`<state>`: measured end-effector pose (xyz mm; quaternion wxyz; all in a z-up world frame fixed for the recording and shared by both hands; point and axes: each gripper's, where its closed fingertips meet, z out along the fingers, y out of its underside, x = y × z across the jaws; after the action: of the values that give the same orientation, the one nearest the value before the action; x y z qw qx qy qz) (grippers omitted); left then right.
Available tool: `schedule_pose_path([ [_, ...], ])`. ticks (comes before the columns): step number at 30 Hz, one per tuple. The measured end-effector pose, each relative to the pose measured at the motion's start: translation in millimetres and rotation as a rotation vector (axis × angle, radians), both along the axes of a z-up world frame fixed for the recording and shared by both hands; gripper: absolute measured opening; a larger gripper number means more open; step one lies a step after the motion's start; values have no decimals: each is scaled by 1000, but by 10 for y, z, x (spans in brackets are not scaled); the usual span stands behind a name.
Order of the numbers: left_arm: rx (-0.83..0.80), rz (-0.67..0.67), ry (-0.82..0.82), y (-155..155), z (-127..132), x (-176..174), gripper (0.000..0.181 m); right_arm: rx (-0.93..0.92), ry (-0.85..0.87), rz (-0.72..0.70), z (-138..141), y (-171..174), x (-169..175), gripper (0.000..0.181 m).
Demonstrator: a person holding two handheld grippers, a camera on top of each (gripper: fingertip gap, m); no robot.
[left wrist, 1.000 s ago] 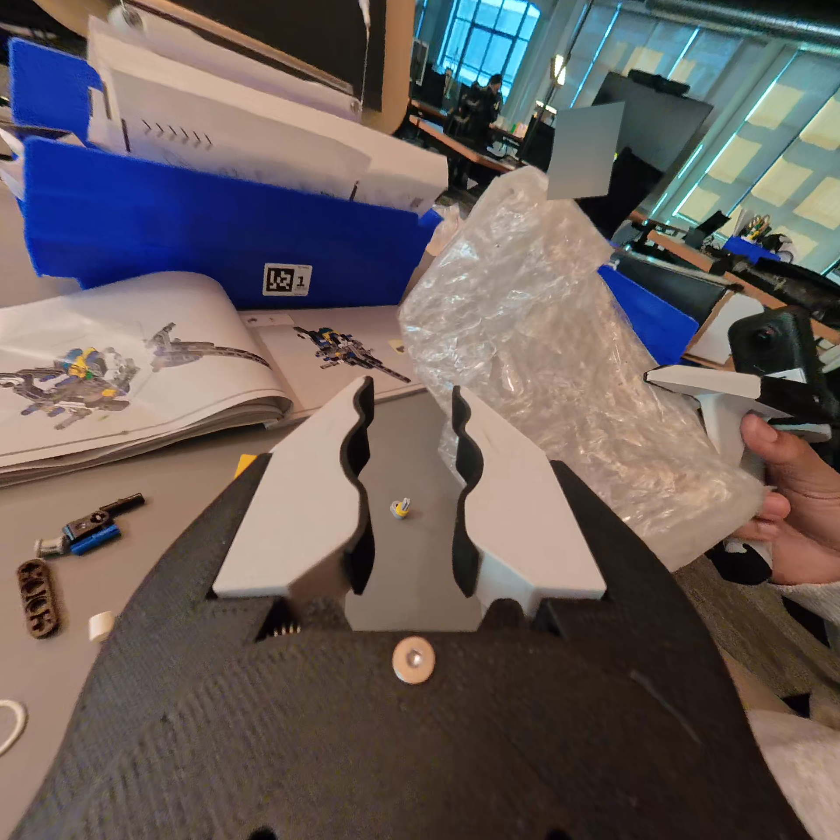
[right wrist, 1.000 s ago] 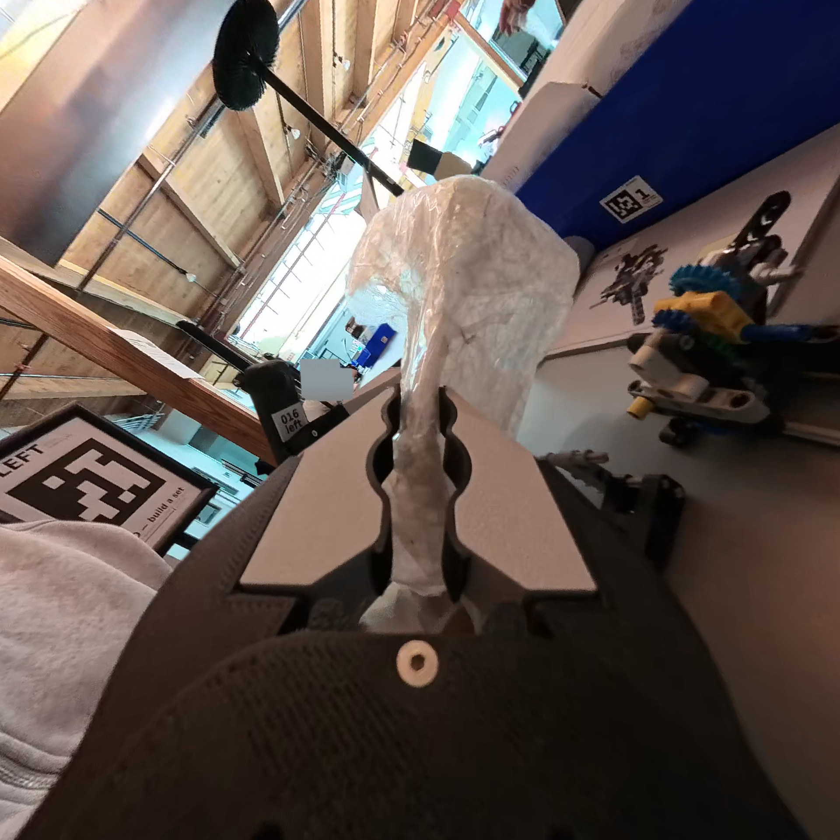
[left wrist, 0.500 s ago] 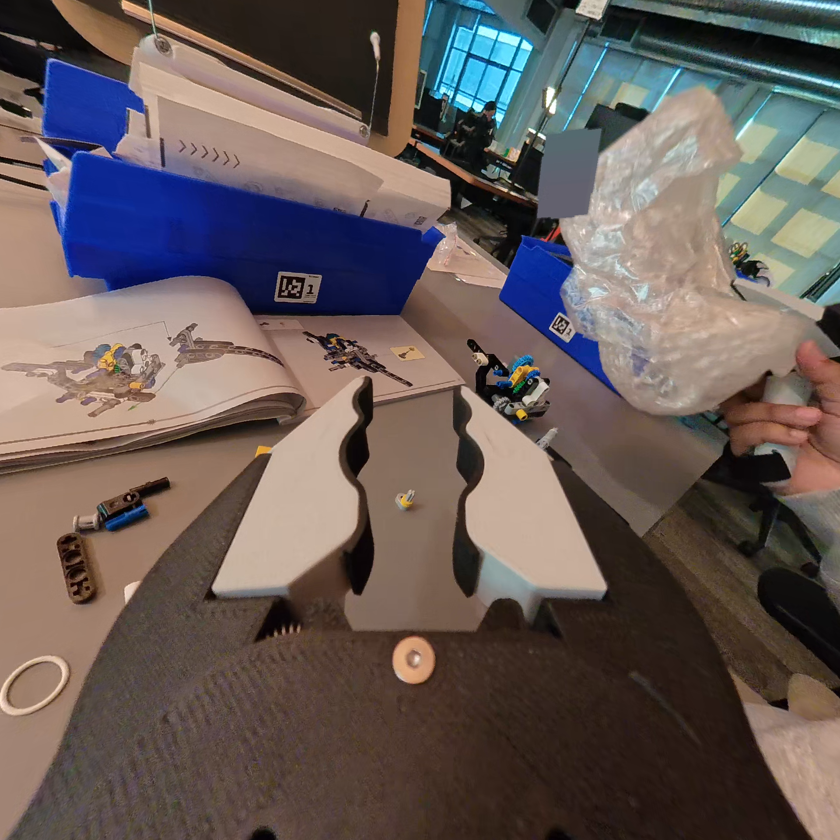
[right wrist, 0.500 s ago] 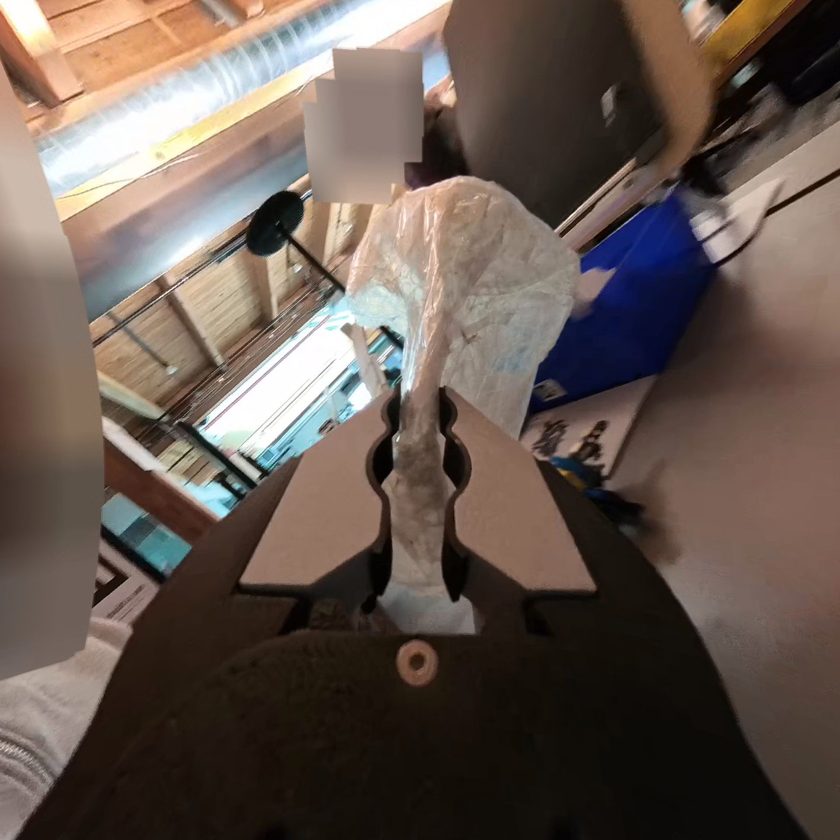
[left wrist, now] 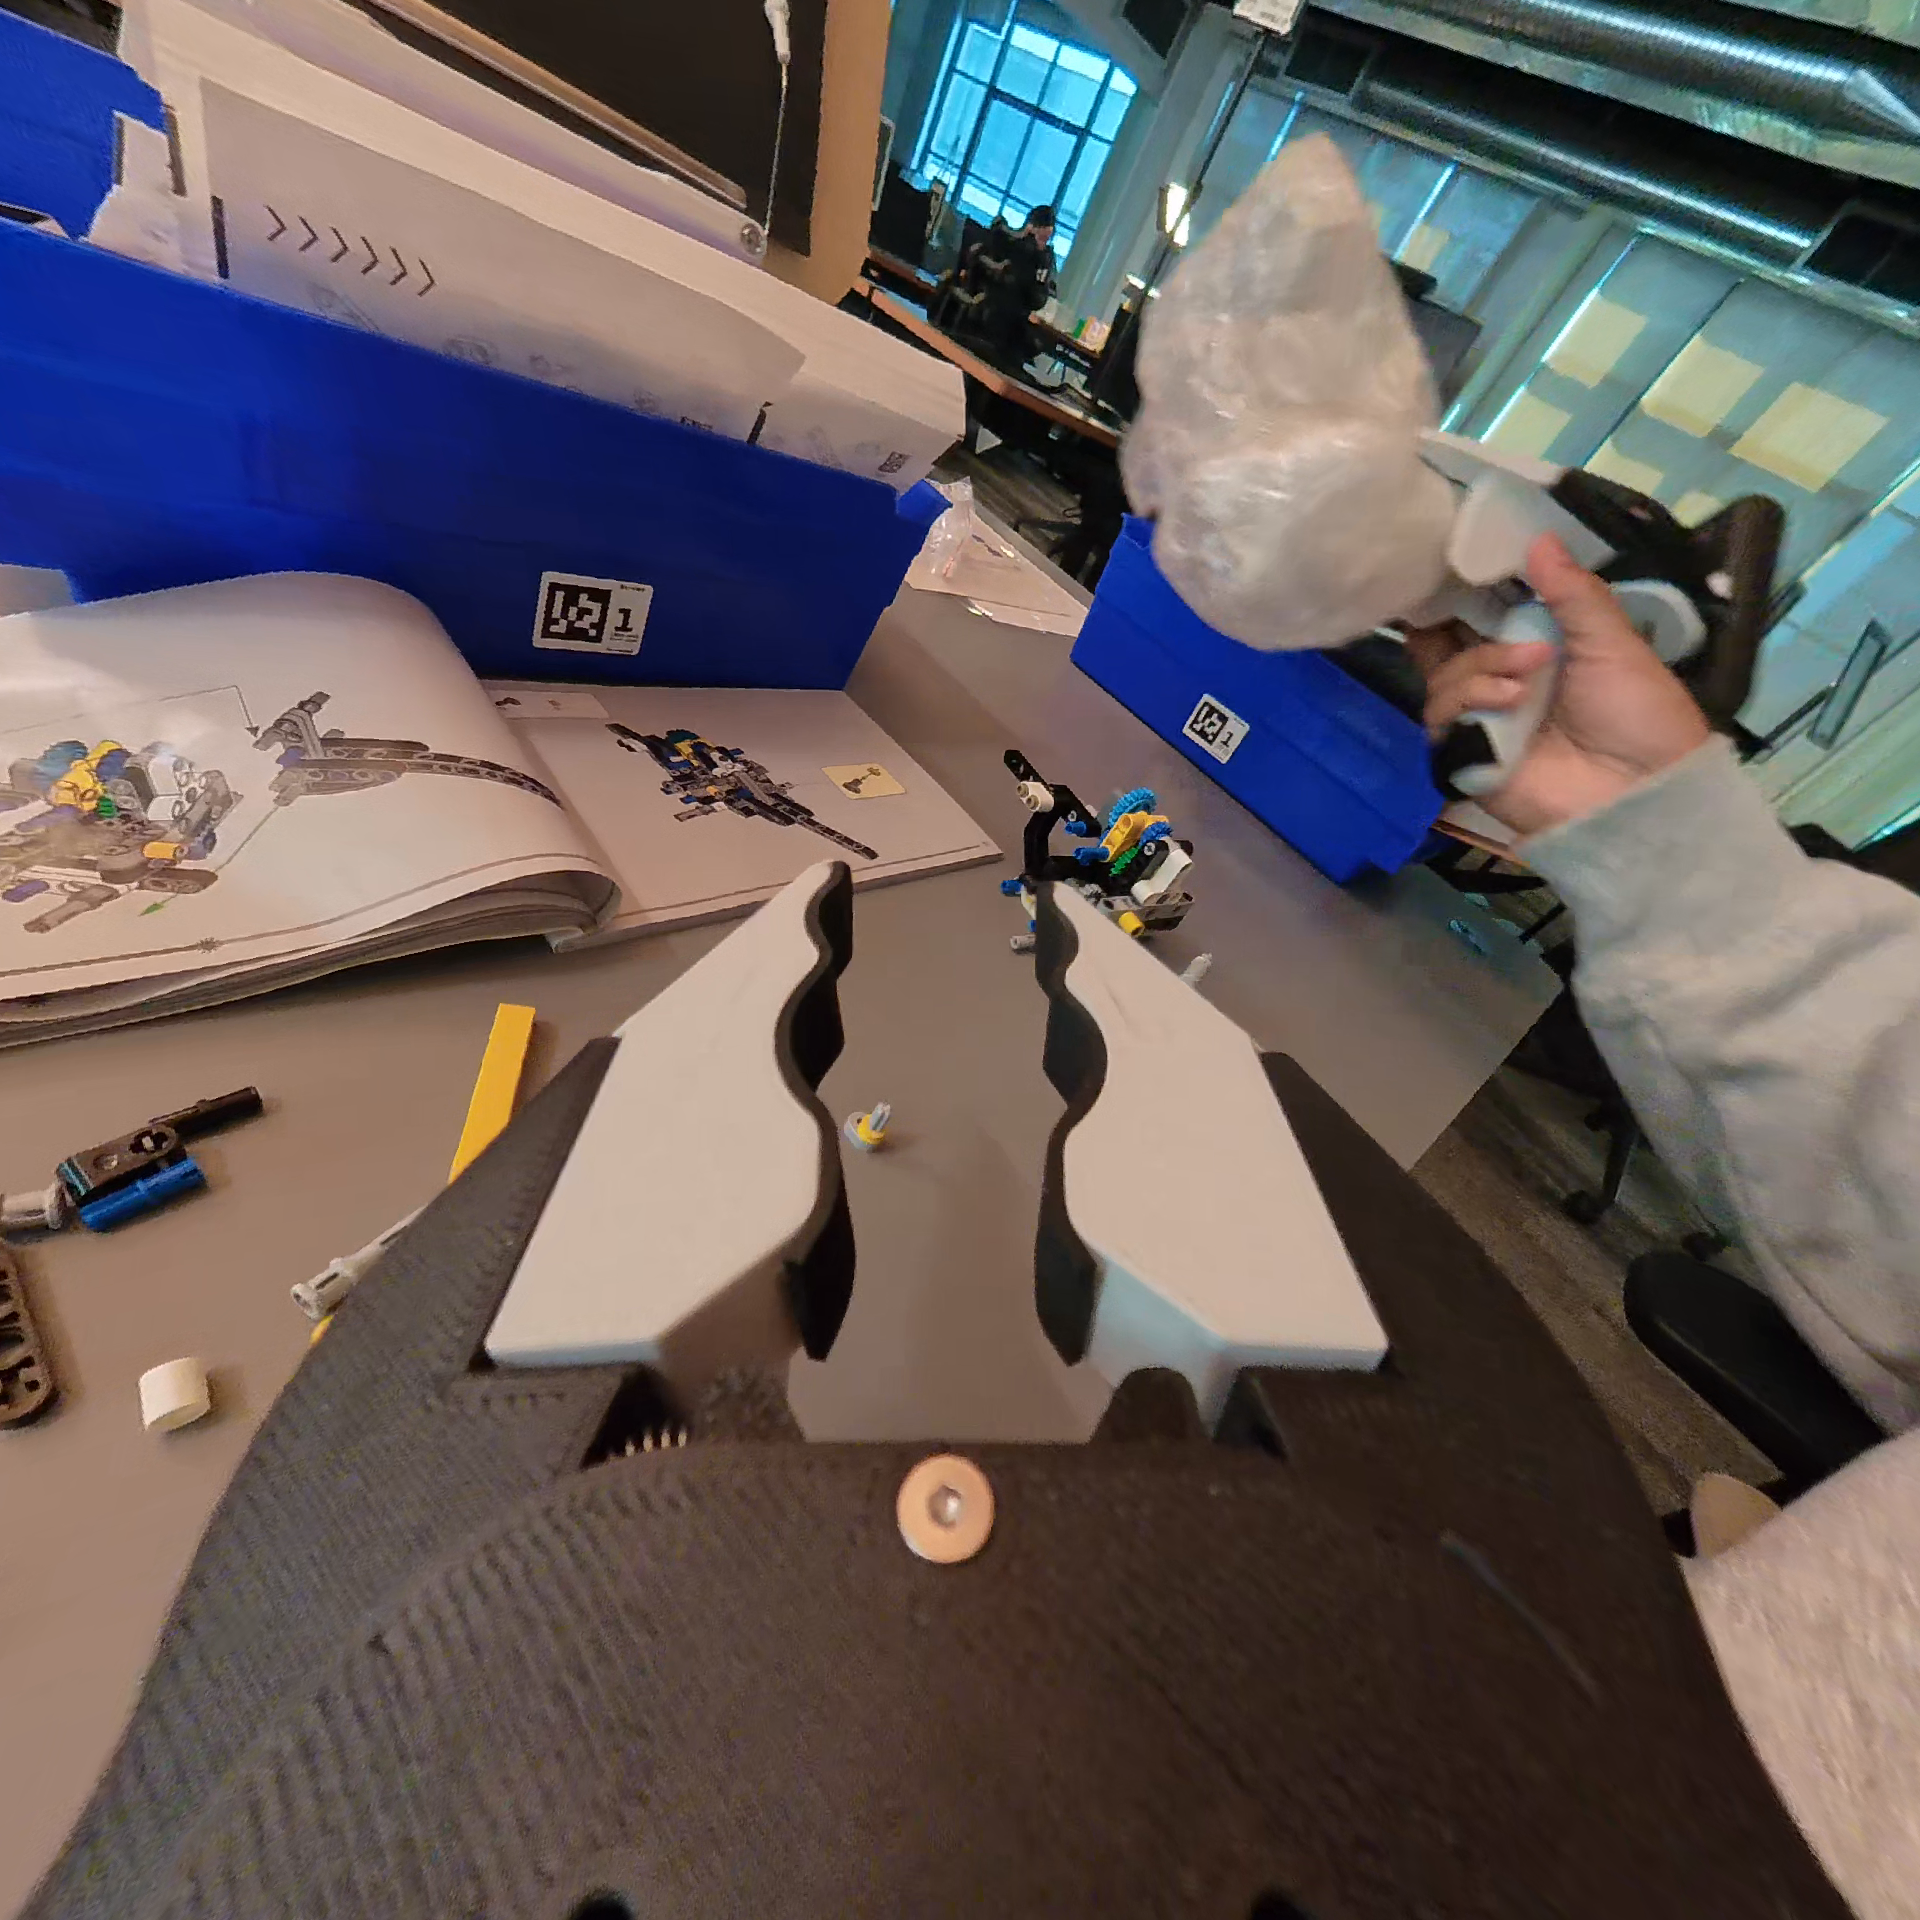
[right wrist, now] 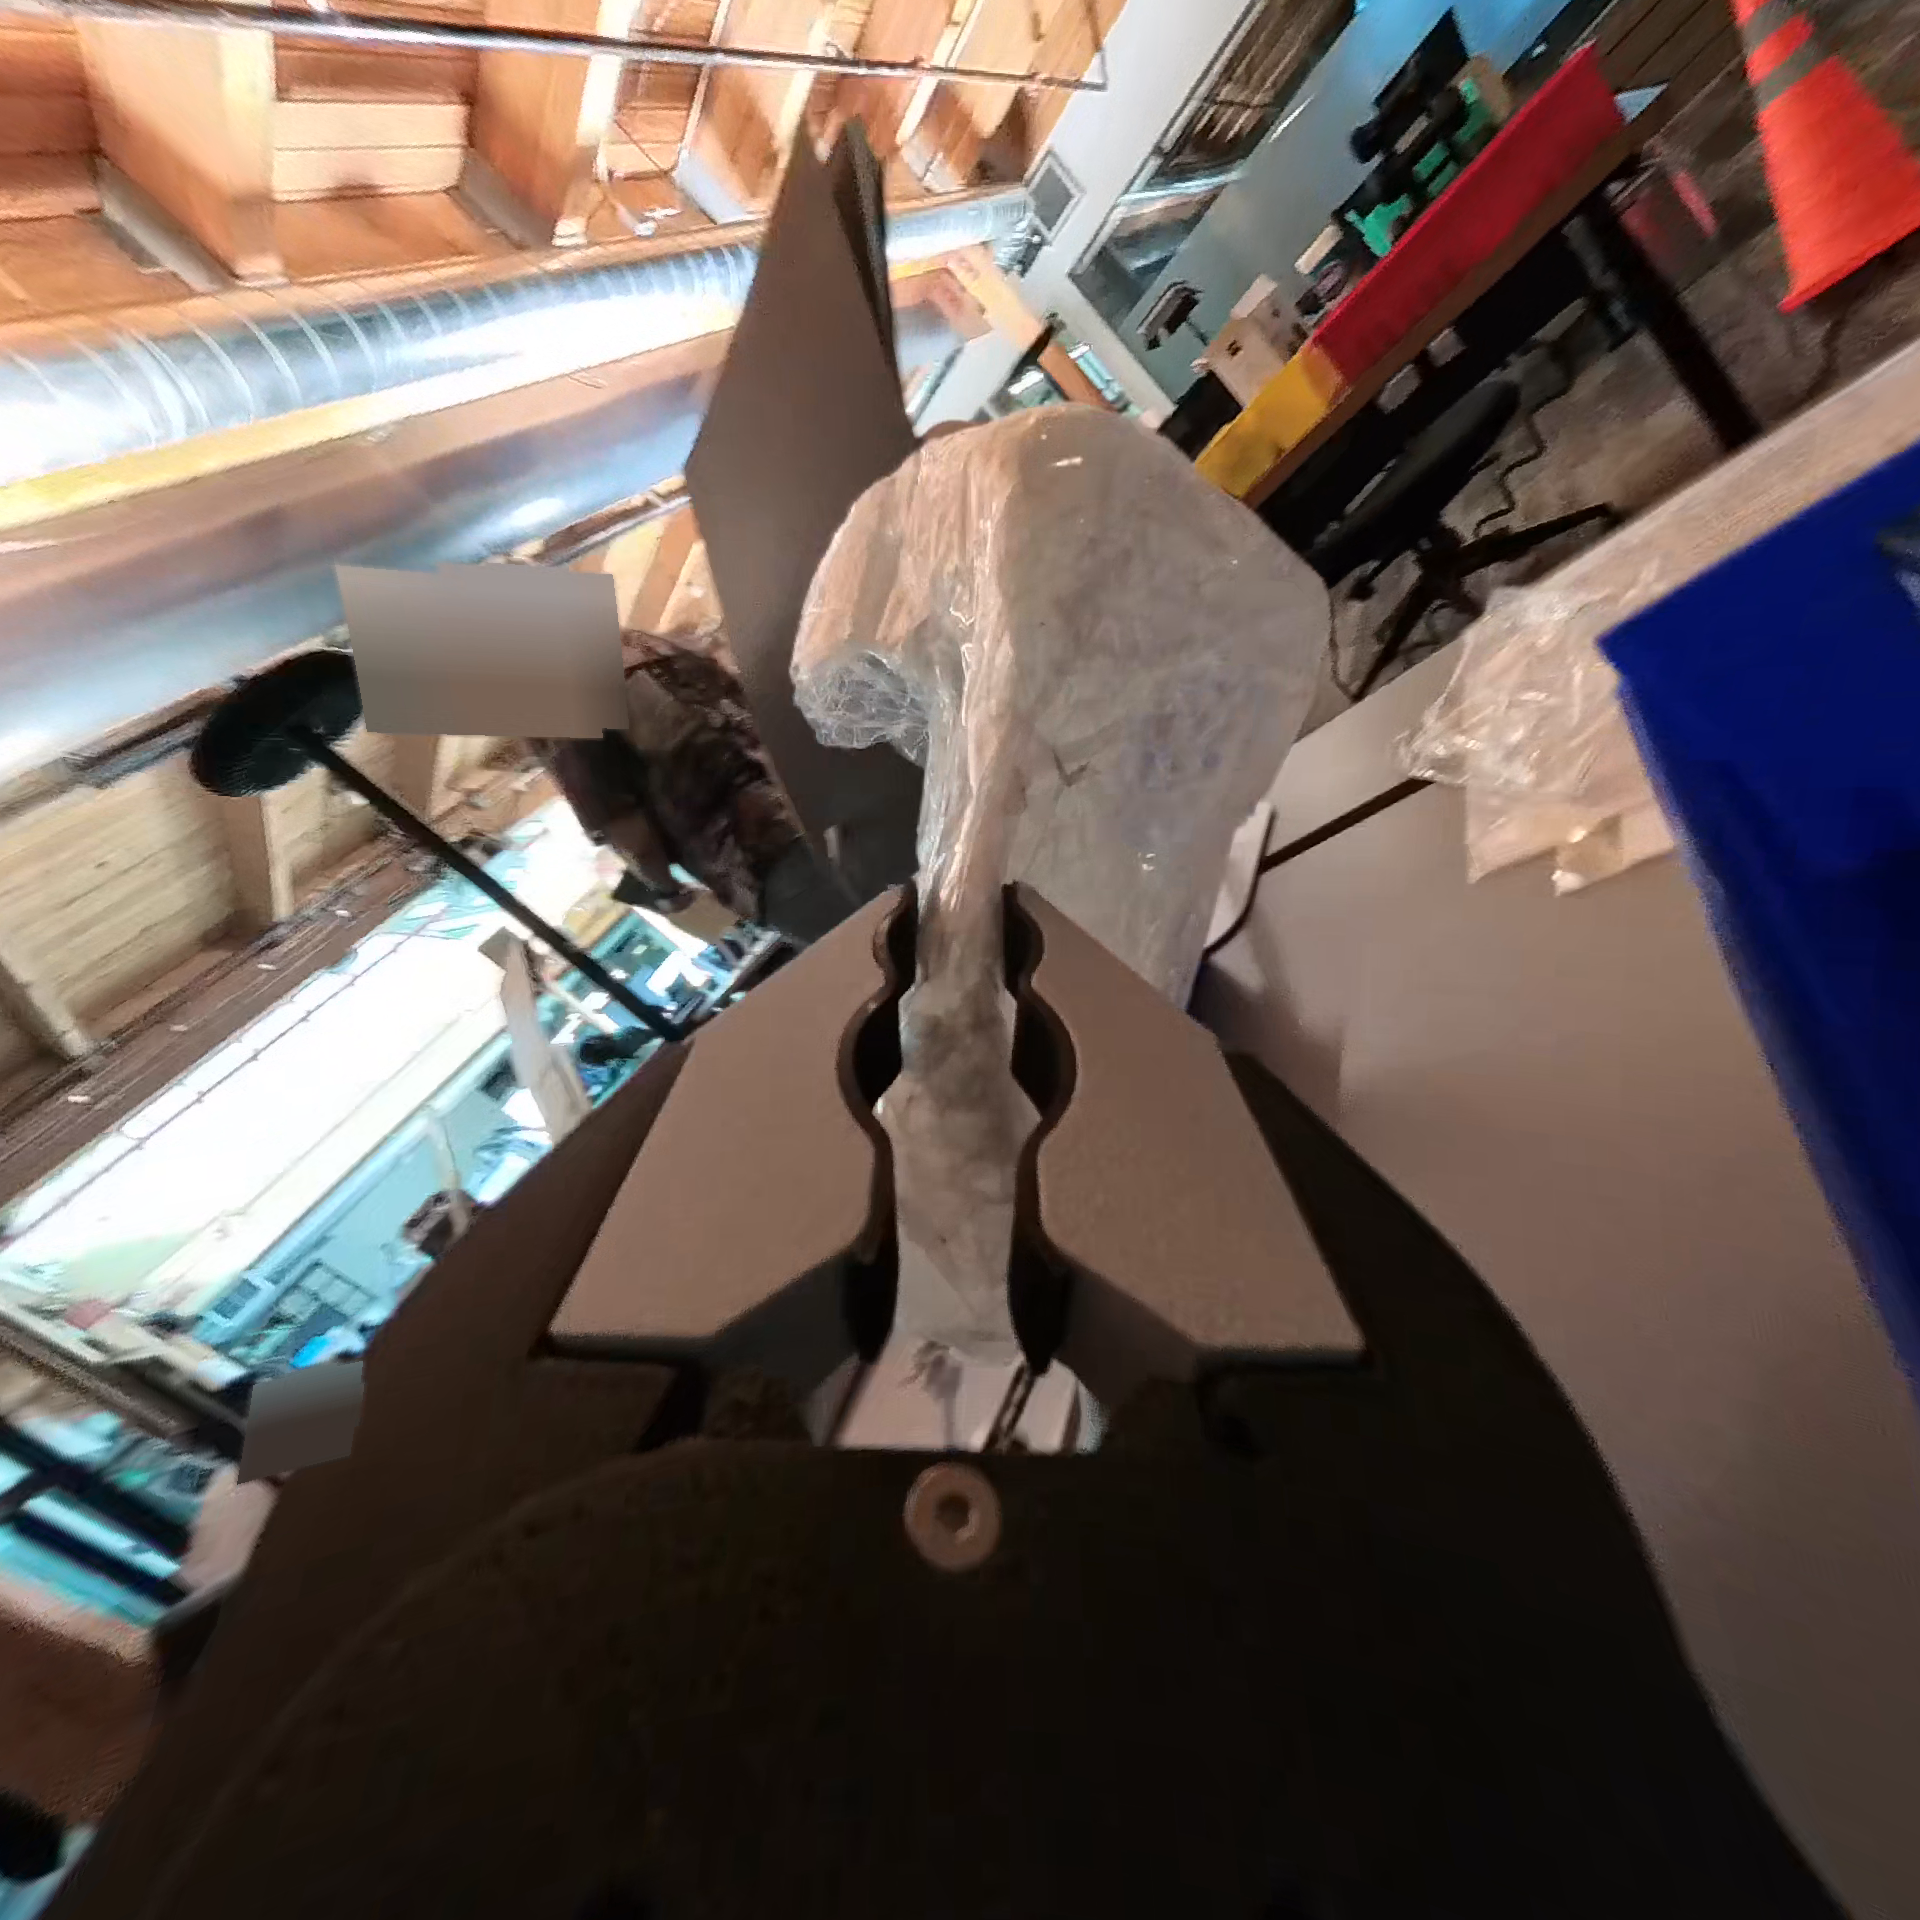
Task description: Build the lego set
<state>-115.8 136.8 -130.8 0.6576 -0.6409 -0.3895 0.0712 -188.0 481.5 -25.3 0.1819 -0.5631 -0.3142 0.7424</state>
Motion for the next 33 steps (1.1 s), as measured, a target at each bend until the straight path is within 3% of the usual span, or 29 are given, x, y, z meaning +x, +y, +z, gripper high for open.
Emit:
schedule_pose_path([
  [5,17,-4,12,-30,40,27,32,182,-130,-129,-180,160,-1107,13],
  [10,40,-10,19,-54,84,42,32,331,-226,-359,-320,587,-2047,13],
  [15,36,-10,17,-75,85,-5,32,138,-120,-385,-217,763,-2726,13],
  [18,44,-17,16,-81,119,-52,32,15,-179,-445,-441,1030,-3057,13],
  [23,55,-12,15,-114,151,-151,32,-211,-195,-391,-827,1258,-3419,13],
  [25,64,-18,9,-106,151,-190,32,-155,-332,-401,-1111,1300,-3471,14],
  [28,65,-27,0,-81,126,-232,32,-94,-402,-426,-1245,1340,-3449,19],
  [30,62,-32,-3,-68,107,-235,32,-60,-477,-453,-1328,1387,-3391,29],
  [33,69,-31,1,-75,132,-207,32,5,-574,-494,-1354,1492,-3262,62],
])
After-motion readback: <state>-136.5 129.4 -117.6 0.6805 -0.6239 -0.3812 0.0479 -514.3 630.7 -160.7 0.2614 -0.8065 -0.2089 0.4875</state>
